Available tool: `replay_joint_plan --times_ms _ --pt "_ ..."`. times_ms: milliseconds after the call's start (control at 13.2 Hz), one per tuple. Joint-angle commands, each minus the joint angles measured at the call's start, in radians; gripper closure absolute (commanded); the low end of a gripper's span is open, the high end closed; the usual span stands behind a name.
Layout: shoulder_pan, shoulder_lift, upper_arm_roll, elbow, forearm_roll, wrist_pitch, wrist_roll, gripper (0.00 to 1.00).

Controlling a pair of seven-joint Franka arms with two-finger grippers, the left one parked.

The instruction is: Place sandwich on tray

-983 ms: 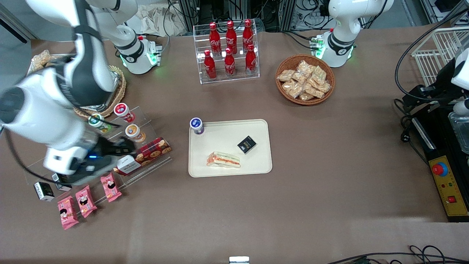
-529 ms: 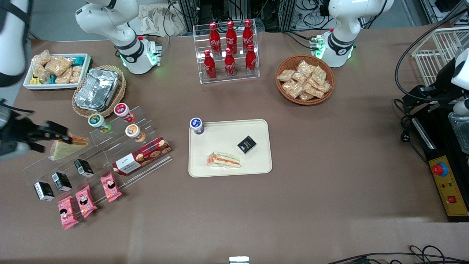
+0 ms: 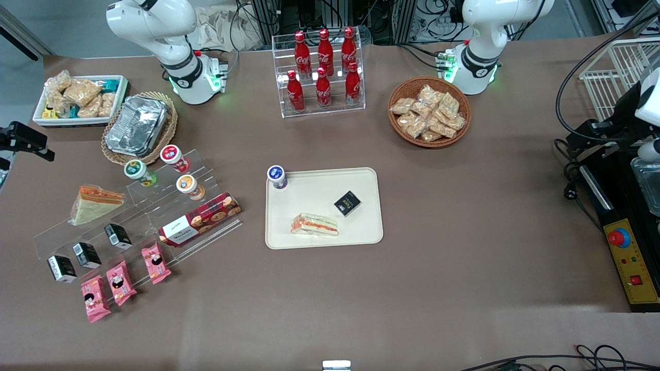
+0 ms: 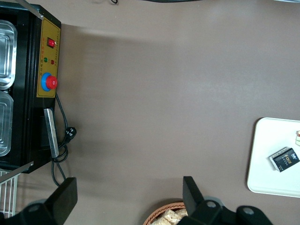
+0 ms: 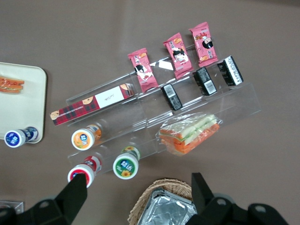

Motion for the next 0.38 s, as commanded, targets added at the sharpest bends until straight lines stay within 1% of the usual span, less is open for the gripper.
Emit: replay_joint_plan --times_ms 0,302 --pt "-0.029 -0.034 0.048 -0.026 -0.028 -0.026 0.030 0.01" --pt "-0.029 -0.037 0.055 -0.018 -0.028 -0.064 0.061 0.01"
